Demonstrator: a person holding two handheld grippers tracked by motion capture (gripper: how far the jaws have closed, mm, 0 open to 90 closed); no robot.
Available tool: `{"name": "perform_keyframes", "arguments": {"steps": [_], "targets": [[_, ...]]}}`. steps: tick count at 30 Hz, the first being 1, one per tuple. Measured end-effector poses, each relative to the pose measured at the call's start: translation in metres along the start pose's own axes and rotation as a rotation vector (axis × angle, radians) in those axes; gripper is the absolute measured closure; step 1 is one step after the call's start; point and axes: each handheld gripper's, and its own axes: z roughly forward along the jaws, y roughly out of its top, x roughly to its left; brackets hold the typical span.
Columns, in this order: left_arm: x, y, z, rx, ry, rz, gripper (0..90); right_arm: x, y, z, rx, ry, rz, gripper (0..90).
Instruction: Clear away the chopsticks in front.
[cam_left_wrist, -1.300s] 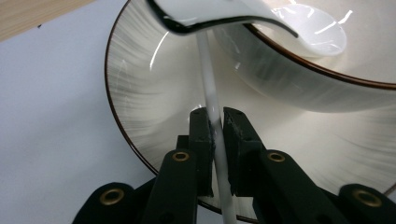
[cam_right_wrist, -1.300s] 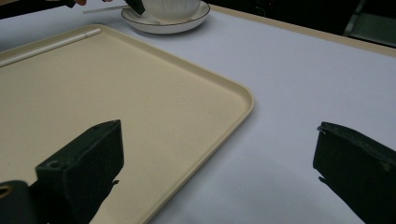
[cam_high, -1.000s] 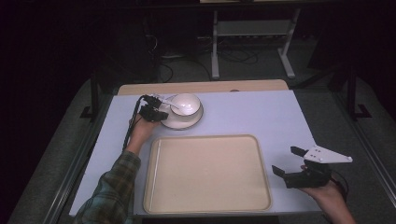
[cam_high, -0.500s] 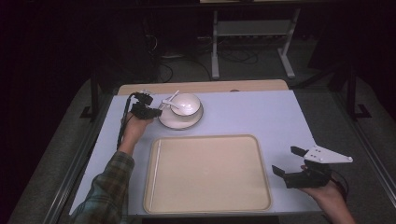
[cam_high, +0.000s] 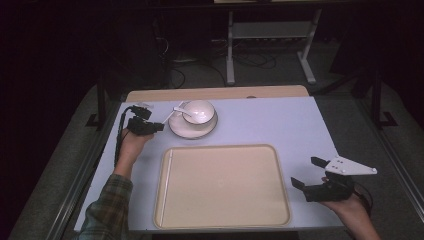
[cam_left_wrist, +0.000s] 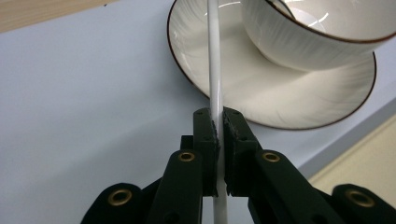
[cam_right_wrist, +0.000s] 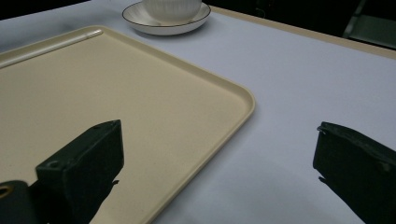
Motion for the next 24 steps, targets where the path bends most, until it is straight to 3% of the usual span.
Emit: {"name": "perform_keyframes", "arguments": {"steps": [7,24], "targets": [[0.005,-0.012,-0.012,0.008,0.01,-0.011,84.6,0.0,0.0,0.0,-0.001,0.0,-0.001,1.4],[0.0,-0.051,-0.051,0.023,-0.034,-0.024,84.6,0.001,0.0,0.0,-0.001,0.002,-0.004,1.4]]}}
